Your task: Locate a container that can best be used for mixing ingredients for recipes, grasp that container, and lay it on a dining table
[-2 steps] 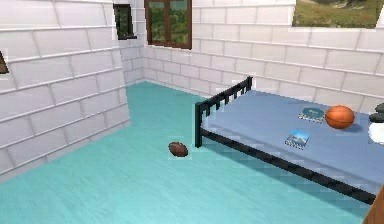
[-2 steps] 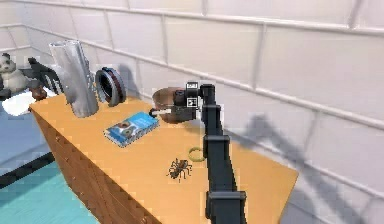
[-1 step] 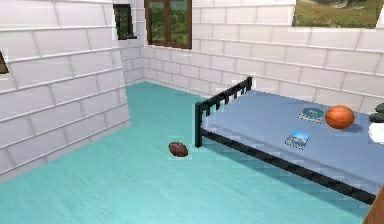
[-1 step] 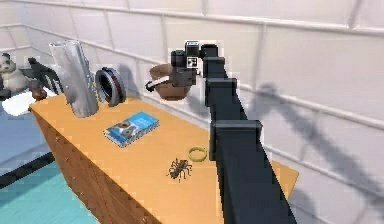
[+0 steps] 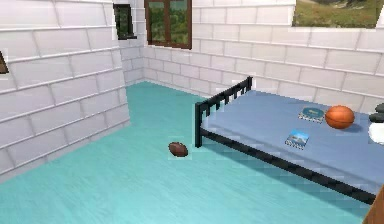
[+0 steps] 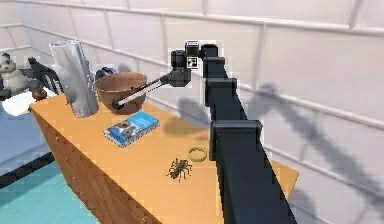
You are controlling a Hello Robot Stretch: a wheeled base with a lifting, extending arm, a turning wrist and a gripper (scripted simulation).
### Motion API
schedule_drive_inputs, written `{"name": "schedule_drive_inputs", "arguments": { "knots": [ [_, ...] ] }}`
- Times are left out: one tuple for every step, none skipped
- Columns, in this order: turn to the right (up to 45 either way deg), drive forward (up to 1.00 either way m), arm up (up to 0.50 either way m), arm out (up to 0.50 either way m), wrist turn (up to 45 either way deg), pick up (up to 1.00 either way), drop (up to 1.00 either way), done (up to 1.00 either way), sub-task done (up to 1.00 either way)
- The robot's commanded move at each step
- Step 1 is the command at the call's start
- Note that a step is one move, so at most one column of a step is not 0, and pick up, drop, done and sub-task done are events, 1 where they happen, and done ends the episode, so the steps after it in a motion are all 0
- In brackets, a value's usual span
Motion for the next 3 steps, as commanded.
{"name": "schedule_drive_inputs", "arguments": {
  "knots": [
    [0.0, 0.0, 0.0, 0.0, -45.0, 0.0, 0.0, 0.0, 0.0],
    [0.0, 0.0, 0.0, 0.0, -15.0, 0.0, 0.0, 0.0, 0.0],
    [0.0, 0.0, 0.0, -0.44, 0.0, 0.0, 0.0, 0.0, 0.0]
  ]
}}
